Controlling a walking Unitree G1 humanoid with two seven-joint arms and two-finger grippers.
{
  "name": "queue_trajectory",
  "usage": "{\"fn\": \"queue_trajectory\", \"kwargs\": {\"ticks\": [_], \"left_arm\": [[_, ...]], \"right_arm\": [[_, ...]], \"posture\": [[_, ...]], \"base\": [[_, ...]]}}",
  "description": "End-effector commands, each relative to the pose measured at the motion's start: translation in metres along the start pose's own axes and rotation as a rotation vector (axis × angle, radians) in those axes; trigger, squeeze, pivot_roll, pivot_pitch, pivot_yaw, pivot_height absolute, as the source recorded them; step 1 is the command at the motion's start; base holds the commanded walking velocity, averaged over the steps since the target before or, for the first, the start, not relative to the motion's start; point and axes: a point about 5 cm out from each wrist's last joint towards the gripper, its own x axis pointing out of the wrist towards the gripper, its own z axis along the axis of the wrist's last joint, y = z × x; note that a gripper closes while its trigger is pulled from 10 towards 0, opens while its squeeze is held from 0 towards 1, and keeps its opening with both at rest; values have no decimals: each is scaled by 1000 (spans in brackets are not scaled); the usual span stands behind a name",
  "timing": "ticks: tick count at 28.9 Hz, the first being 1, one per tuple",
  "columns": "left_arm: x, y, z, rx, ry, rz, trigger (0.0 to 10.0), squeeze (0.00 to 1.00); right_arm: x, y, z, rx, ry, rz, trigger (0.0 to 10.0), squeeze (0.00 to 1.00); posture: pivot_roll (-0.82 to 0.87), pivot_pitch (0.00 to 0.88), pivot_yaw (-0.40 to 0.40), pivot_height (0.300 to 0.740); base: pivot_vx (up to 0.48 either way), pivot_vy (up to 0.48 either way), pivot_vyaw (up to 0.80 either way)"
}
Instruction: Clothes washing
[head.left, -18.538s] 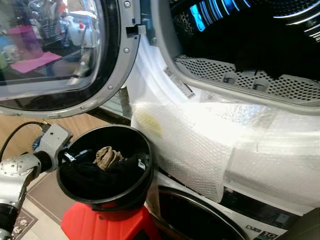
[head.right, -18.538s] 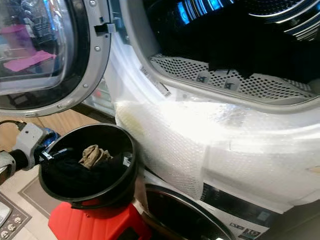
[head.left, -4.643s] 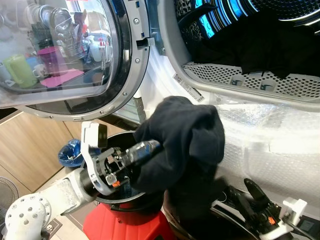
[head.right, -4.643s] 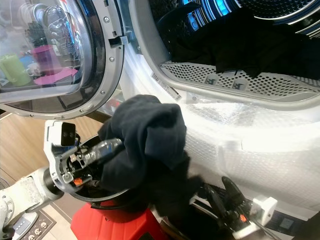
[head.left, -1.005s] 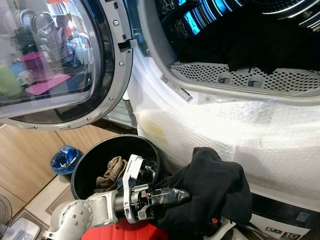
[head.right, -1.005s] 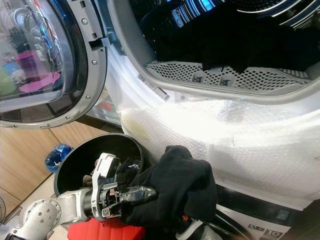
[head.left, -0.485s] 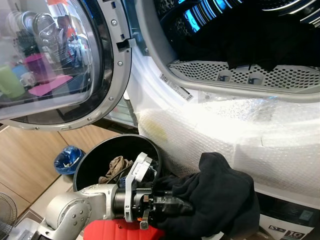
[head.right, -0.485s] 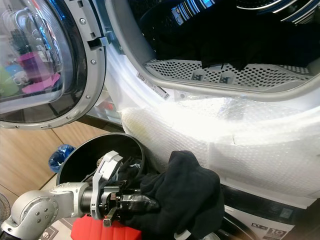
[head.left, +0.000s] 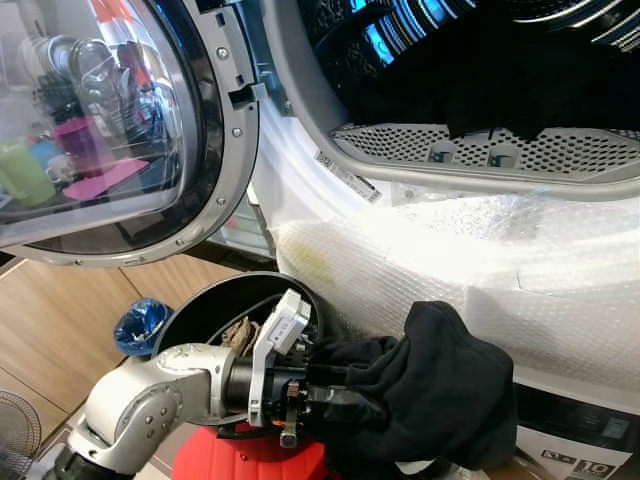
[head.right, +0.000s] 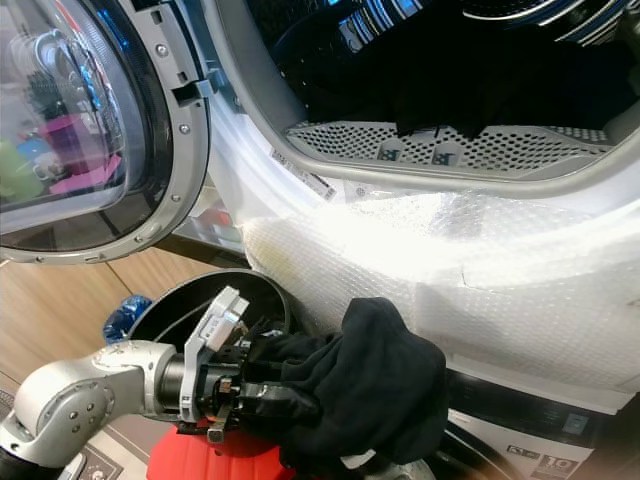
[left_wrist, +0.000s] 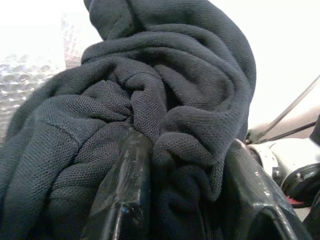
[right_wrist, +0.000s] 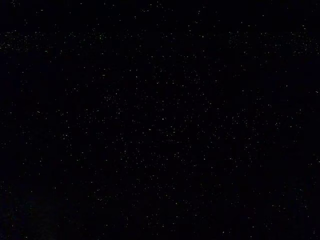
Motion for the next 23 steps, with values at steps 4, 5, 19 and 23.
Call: {"fn": "queue_trajectory", "kwargs": {"ticks": [4,5,19,23], "left_arm": [[-13,2,18,125,65,56,10000,1000],[-17,2,25,152,65,63,10000,1000],[-63,-10,71,243,-17,110,10000,1000],[-78,-12,63,222,22,184,10000,1000]], "right_arm": [[11,2,-1,7,-40,27,0,0],[10,2,-2,11,-37,24,0,0],[9,-1,-6,29,-39,11,0,0],[8,-1,-6,31,-41,14,0,0]], "posture": [[46,49,223,740],[52,55,223,740],[70,67,218,740],[72,68,219,740]], "base": [[0,0,0],[0,0,0],[0,0,0],[0,0,0]]}}
